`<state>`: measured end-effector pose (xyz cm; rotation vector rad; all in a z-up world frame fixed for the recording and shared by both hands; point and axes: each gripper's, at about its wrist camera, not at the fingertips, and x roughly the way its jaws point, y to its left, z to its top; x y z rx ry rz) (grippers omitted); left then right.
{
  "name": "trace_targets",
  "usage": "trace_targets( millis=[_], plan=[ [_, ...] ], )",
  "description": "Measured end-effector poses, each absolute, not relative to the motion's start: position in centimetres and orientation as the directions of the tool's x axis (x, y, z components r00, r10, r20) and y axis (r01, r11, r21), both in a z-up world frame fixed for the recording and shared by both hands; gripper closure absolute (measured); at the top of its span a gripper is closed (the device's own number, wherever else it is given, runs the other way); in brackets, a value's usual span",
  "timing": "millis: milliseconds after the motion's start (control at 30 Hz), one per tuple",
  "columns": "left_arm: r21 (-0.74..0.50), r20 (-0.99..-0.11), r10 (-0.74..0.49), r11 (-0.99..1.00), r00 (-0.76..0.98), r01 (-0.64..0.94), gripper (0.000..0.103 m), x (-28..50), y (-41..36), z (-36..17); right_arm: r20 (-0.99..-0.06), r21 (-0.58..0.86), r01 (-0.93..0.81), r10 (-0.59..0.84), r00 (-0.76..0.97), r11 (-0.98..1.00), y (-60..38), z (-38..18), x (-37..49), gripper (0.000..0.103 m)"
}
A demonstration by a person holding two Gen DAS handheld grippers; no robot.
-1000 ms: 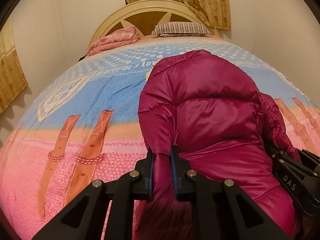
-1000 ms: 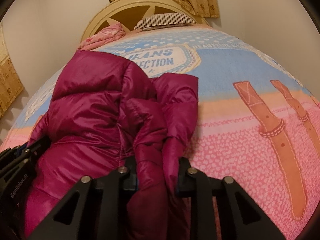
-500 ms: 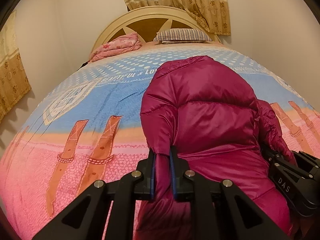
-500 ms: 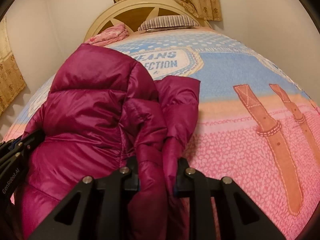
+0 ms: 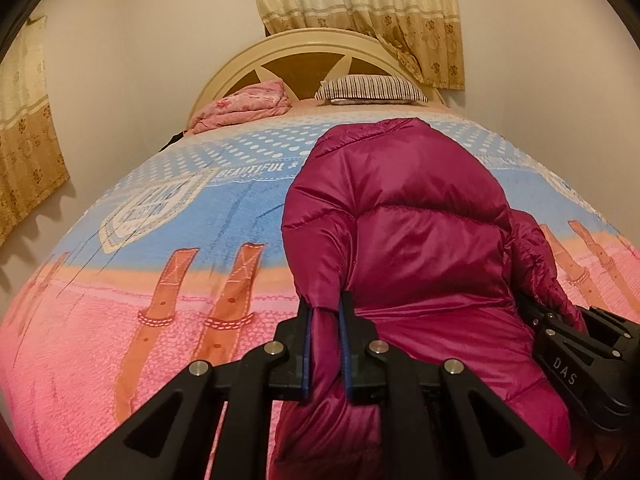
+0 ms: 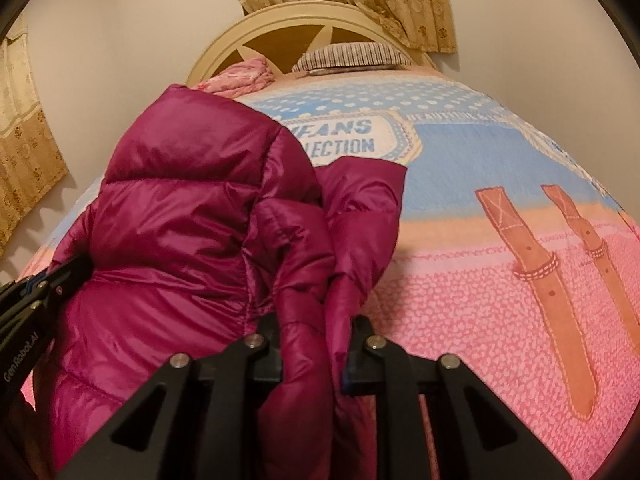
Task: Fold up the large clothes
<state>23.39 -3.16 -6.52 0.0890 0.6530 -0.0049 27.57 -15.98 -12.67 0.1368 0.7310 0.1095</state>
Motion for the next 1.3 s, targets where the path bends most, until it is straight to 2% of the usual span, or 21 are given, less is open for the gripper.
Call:
trace_targets(
  millis=[633, 1300],
  plan=[
    [0.039, -0.552, 0.087, 0.996, 0.829, -0.078, 0.094, 19.9, 4.3, -3.3, -0.613, 0.157, -0.206, 0.259, 0.746, 0.966, -9.8, -10.4, 27.3, 0.085],
    [0.052, -0.525, 0.235, 0.968, 0.818, -0.245, 0.095, 16.7, 13.7, -2.2, -0.591, 0.163, -0.402, 0.415, 0.691, 0.901, -0.8, -9.6, 27.8, 0.085]
  ],
)
